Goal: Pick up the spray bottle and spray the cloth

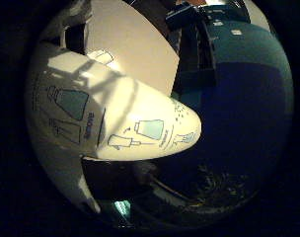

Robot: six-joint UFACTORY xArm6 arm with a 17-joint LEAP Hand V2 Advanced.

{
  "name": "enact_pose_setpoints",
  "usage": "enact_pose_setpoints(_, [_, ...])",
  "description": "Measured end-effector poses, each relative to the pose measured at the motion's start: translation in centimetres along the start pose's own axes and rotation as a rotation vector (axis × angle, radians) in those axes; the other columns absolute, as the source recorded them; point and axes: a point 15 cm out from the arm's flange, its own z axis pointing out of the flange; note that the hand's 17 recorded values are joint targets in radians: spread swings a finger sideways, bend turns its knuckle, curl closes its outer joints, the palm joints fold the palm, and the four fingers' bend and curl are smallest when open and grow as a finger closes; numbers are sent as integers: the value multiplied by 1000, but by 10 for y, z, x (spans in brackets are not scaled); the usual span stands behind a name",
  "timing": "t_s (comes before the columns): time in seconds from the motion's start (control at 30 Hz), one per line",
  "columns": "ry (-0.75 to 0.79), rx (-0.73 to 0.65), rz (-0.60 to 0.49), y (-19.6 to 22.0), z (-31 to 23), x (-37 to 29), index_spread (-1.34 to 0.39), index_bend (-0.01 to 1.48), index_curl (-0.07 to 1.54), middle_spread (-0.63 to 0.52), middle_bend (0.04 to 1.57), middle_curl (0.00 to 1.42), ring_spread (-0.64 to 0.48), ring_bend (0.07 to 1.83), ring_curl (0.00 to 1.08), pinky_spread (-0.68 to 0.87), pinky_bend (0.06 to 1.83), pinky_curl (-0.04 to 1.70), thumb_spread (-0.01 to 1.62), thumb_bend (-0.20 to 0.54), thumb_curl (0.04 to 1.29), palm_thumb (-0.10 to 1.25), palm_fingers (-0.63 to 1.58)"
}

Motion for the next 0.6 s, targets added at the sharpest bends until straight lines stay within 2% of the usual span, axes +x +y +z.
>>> enact_pose_setpoints(0.27, [122, -191, -79, 27, 72, -51, -189, 1214, 767, -103, 1408, 692, -213, 1348, 776, -205, 1093, 1163, 1079, -14, 477, 1051, 1132])
enact_pose_setpoints(0.6, [138, -232, -110, 25, 90, -75, -189, 1215, 765, -103, 1408, 692, -214, 1345, 779, -225, 1089, 1167, 1097, -14, 467, 1040, 1133])
